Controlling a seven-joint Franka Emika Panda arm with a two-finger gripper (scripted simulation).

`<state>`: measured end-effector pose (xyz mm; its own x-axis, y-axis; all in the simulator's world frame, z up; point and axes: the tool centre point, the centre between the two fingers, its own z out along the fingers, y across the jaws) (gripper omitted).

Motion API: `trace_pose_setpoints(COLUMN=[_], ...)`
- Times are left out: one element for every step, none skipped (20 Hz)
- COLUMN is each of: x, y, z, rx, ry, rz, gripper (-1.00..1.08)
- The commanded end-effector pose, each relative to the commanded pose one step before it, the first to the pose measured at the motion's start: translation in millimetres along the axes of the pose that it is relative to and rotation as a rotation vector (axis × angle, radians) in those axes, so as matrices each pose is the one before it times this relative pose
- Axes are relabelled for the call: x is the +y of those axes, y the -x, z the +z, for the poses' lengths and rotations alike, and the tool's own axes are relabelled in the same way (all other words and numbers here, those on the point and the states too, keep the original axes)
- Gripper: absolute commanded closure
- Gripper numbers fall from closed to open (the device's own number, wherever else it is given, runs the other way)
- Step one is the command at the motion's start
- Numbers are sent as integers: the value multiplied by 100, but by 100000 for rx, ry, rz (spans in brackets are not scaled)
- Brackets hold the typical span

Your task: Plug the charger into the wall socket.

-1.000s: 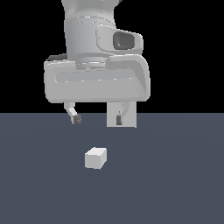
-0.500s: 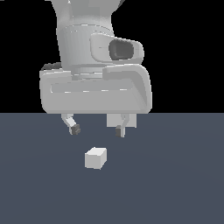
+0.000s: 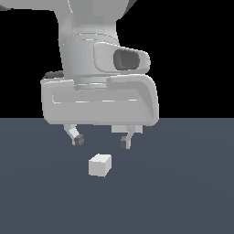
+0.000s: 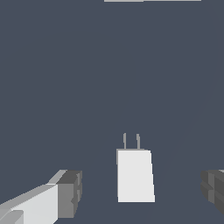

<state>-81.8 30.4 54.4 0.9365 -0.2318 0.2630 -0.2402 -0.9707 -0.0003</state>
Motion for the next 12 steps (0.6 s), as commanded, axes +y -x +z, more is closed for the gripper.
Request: trace_pose_setpoints(x=[35, -7, 14, -9, 13, -9, 12, -8, -7, -6, 15, -3], y=[275, 132, 135, 139, 111, 102, 76, 70, 56, 42, 20, 17], z=[795, 425, 462, 470, 408, 368, 307, 268, 219, 170, 109, 73], rx=[-55, 0, 20, 0, 23, 0, 26, 0, 0, 0, 30, 0], ry=[26, 0, -1, 0, 3, 0, 9, 0, 0, 0, 16, 0], rz=[55, 0, 45, 0, 43, 0, 40, 0, 0, 0, 35, 0], gripper=[-92, -92, -92, -92, -92, -92, -92, -92, -92, -92, -92, -92])
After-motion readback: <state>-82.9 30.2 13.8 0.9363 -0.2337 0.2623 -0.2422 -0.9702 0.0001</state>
